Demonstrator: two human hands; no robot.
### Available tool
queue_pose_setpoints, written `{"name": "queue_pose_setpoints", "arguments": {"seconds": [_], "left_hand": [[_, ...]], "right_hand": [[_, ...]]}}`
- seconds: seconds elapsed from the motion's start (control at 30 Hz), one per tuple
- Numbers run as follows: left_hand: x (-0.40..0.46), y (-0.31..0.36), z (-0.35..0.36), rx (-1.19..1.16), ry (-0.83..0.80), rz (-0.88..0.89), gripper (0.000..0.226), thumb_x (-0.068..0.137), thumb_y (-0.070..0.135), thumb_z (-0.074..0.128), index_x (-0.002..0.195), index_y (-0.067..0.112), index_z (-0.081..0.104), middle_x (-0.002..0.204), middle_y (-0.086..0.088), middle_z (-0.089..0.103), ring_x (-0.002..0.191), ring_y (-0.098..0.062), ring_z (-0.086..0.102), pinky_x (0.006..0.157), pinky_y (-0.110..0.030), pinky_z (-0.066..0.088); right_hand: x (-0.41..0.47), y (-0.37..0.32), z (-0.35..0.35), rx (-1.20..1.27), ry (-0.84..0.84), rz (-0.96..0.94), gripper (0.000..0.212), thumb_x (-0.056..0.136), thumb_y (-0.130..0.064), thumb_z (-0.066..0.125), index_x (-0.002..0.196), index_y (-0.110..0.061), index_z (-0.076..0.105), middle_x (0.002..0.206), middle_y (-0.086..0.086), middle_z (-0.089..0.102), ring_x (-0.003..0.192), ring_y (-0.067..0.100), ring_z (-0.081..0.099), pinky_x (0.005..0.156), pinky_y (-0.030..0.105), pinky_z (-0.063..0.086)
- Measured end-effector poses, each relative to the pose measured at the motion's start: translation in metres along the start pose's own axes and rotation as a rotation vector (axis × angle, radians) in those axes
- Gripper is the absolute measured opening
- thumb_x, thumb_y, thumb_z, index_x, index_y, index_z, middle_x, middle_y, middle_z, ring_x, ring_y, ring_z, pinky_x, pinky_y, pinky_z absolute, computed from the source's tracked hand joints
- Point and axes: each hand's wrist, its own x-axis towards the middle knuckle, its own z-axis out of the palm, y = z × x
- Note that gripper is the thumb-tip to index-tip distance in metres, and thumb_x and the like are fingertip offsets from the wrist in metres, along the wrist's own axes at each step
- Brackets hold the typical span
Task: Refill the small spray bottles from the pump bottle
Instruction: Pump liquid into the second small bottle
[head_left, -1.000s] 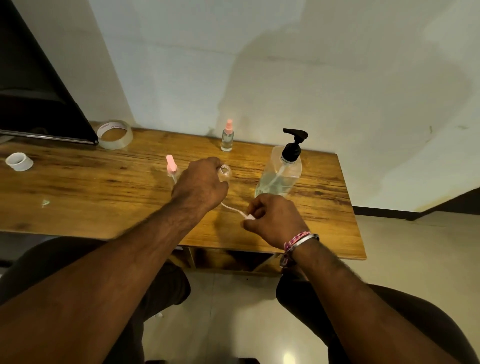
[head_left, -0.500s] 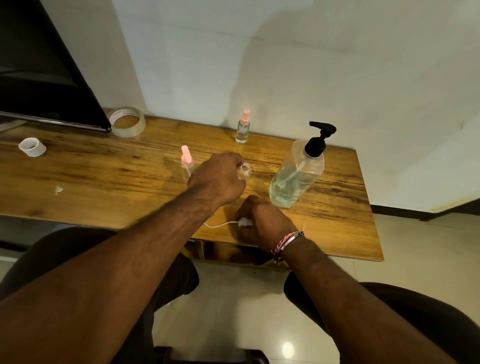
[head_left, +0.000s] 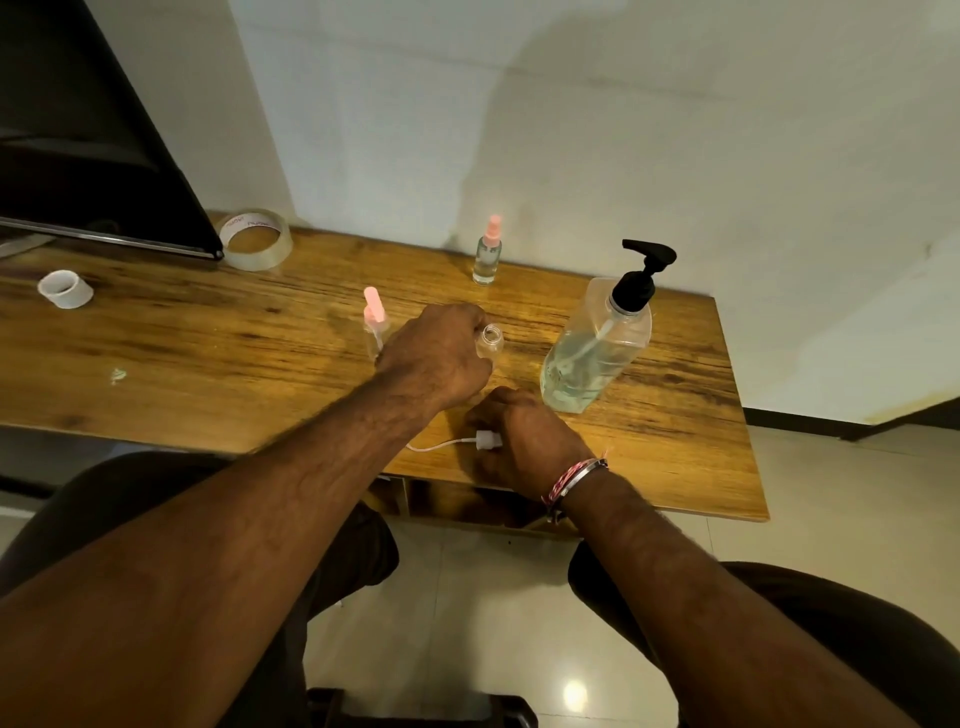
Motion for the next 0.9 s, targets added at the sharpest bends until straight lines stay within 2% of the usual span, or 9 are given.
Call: {"name": "queue_pose_setpoints", "arguments": {"seconds": [0.13, 0.3, 0.43, 0.53, 0.63, 0.7, 0.77, 0.9], "left_hand": [[0.001, 0.000, 0.000, 0.000, 0.005, 0.004, 0.039, 0.090, 0.032, 0.081, 0.127, 0.037, 0.069, 0.125, 0.012, 0.071, 0.109, -0.019, 0.066, 0.077, -0.033, 0.044], [0.000, 0.002, -0.003, -0.011, 0.011, 0.035, 0.042, 0.088, 0.031, 0.078, 0.128, 0.034, 0.069, 0.122, 0.010, 0.072, 0.103, -0.017, 0.064, 0.075, -0.032, 0.045], [-0.004, 0.004, -0.007, -0.046, 0.051, 0.075, 0.042, 0.087, 0.034, 0.077, 0.128, 0.030, 0.069, 0.121, 0.008, 0.071, 0.104, -0.018, 0.066, 0.077, -0.032, 0.048], [-0.010, 0.007, -0.009, -0.107, 0.106, 0.110, 0.042, 0.087, 0.037, 0.076, 0.126, 0.028, 0.068, 0.117, 0.008, 0.068, 0.100, -0.016, 0.063, 0.076, -0.032, 0.048], [-0.019, 0.013, -0.010, -0.203, 0.170, 0.183, 0.041, 0.085, 0.039, 0.076, 0.123, 0.027, 0.067, 0.105, 0.011, 0.061, 0.091, -0.009, 0.059, 0.070, -0.029, 0.047], [-0.026, 0.018, -0.010, -0.282, 0.197, 0.231, 0.041, 0.082, 0.040, 0.077, 0.120, 0.029, 0.066, 0.100, 0.012, 0.058, 0.090, -0.007, 0.058, 0.074, -0.031, 0.053], [-0.030, 0.027, -0.010, -0.353, 0.223, 0.279, 0.043, 0.080, 0.042, 0.078, 0.120, 0.031, 0.066, 0.101, 0.011, 0.058, 0.090, -0.007, 0.059, 0.080, -0.035, 0.058], [-0.033, 0.047, -0.011, -0.464, 0.240, 0.341, 0.046, 0.083, 0.033, 0.082, 0.126, 0.030, 0.067, 0.114, 0.008, 0.054, 0.094, -0.005, 0.064, 0.081, -0.030, 0.062]], "right_hand": [[0.001, 0.002, 0.002, 0.008, -0.007, 0.011, 0.051, 0.080, -0.029, 0.078, 0.130, -0.022, 0.066, 0.127, 0.002, 0.061, 0.114, 0.024, 0.056, 0.090, 0.042, 0.054], [0.000, 0.001, -0.006, 0.016, 0.037, 0.004, 0.051, 0.085, -0.046, 0.075, 0.129, -0.024, 0.064, 0.129, -0.001, 0.059, 0.119, 0.020, 0.055, 0.092, 0.042, 0.055], [-0.010, -0.003, -0.021, -0.010, 0.092, 0.022, 0.045, 0.089, -0.035, 0.073, 0.131, -0.021, 0.064, 0.127, 0.000, 0.060, 0.119, 0.020, 0.057, 0.095, 0.041, 0.054], [-0.023, -0.009, -0.040, 0.034, 0.222, 0.089, 0.035, 0.092, -0.031, 0.070, 0.126, -0.020, 0.069, 0.119, -0.001, 0.067, 0.106, 0.017, 0.065, 0.090, 0.037, 0.056], [-0.038, -0.019, -0.066, 0.099, 0.394, 0.155, 0.024, 0.091, -0.028, 0.069, 0.113, -0.019, 0.075, 0.104, -0.003, 0.072, 0.091, 0.011, 0.067, 0.083, 0.033, 0.059], [-0.048, -0.025, -0.084, 0.127, 0.529, 0.193, 0.018, 0.091, -0.026, 0.069, 0.105, -0.020, 0.078, 0.097, -0.004, 0.073, 0.083, 0.008, 0.067, 0.077, 0.030, 0.059], [-0.056, -0.029, -0.102, 0.174, 0.649, 0.227, 0.014, 0.091, -0.026, 0.070, 0.101, -0.019, 0.078, 0.092, -0.005, 0.073, 0.080, 0.005, 0.066, 0.073, 0.023, 0.057], [-0.061, -0.026, -0.124, 0.220, 0.838, 0.273, 0.011, 0.092, -0.027, 0.070, 0.097, -0.020, 0.078, 0.088, -0.007, 0.072, 0.078, 0.002, 0.065, 0.069, 0.006, 0.046]]}}
